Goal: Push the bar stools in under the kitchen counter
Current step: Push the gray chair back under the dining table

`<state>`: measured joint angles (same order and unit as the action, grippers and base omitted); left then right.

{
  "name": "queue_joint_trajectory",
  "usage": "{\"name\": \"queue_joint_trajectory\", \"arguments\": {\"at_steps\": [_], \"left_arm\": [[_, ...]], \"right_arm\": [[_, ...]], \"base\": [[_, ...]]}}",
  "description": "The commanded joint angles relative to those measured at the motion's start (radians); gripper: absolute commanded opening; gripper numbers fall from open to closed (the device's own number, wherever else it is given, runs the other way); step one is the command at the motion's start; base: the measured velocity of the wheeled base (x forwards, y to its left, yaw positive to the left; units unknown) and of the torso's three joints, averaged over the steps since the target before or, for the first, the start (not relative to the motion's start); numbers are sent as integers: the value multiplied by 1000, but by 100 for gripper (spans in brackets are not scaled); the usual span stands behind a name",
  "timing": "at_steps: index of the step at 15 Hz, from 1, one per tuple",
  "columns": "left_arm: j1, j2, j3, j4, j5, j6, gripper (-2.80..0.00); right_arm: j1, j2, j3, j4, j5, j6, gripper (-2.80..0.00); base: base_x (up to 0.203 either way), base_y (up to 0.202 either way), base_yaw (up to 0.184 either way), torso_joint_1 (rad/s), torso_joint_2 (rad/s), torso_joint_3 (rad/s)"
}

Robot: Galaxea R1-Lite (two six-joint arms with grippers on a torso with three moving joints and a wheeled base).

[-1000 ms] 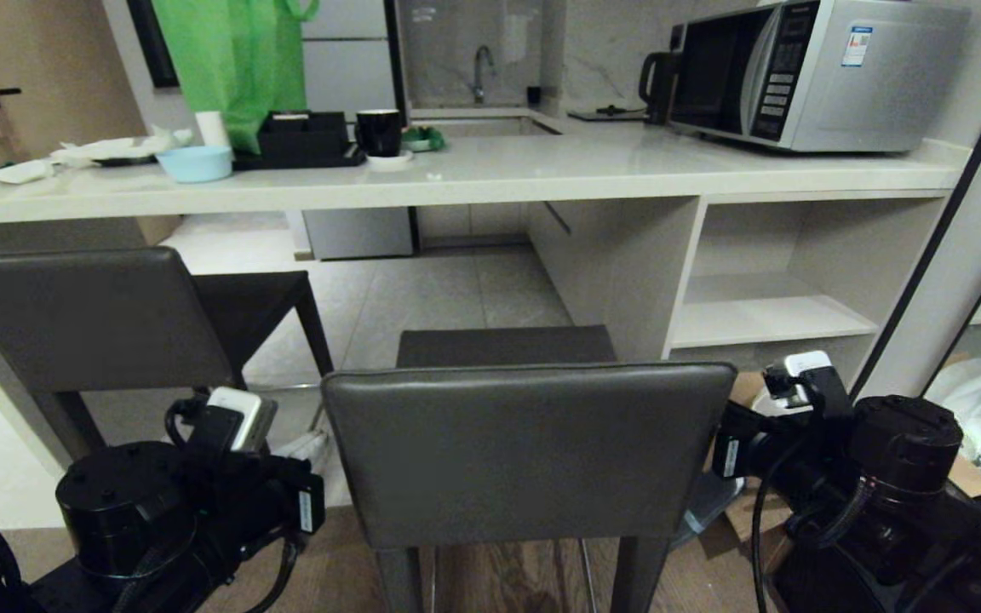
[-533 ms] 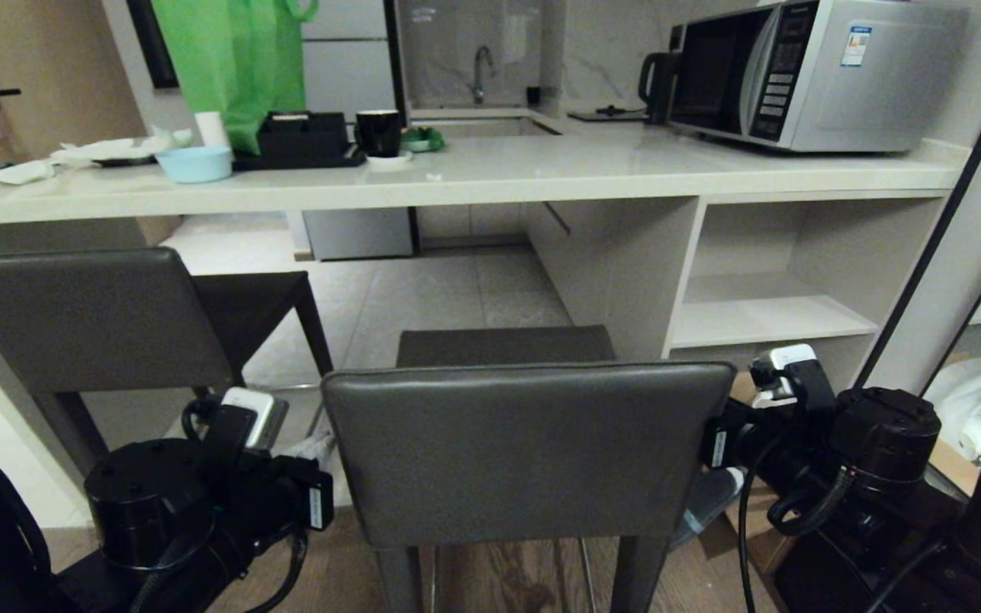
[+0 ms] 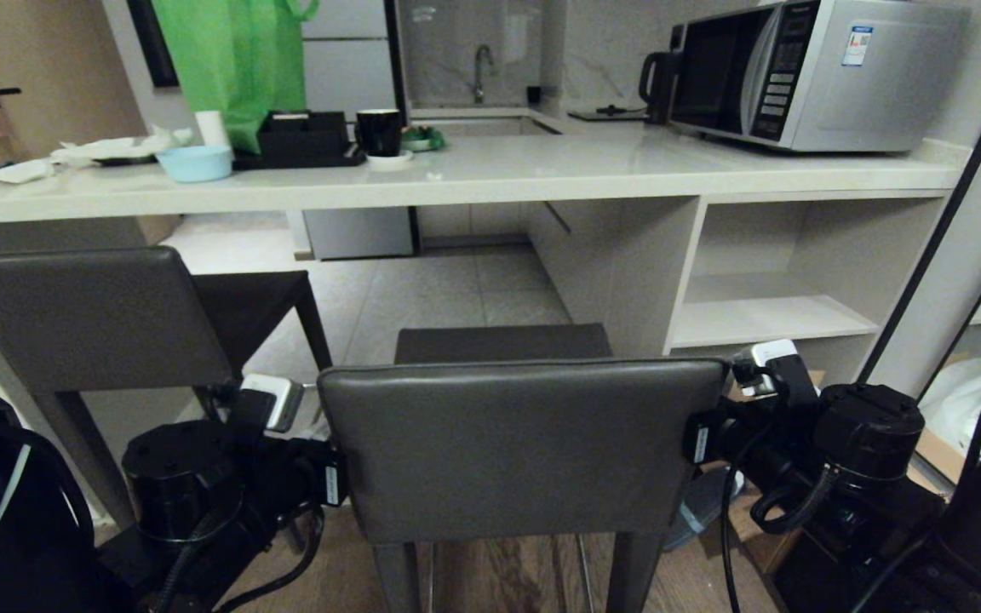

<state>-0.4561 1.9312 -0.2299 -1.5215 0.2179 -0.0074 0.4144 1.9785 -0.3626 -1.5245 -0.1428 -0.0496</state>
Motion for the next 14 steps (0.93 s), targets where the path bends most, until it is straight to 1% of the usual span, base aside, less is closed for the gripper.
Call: {"name": "queue_joint_trajectory", "arguments": {"at_steps": [1,7,11,12,14], "left_arm": [[-16,22,-9,-9,3,-2,-280],[-19,15,-3,-9,4,-2,-280],[-19,17,-6,-9,3,-2,-280],[-19,17,-6,-9,3,-2,-280],[-19,16,-5,-9,3,-2,-280]], "right_arm": [[20,4,-2,-6,-1,-1,-280],[57,31,-44,-3,-2,-2,-280],[61,33,-60,-2,-1,-9,-280],[61,34,-63,-2,-1,-9,-280],[61,43,-64,-3,-1,-10,-280]], "base": [[0,0,0,0,0,0],[0,0,0,0,0,0],[0,0,0,0,0,0],[88,0,4,-7,7,7],[180,0,-1,-9,1,12]]}}
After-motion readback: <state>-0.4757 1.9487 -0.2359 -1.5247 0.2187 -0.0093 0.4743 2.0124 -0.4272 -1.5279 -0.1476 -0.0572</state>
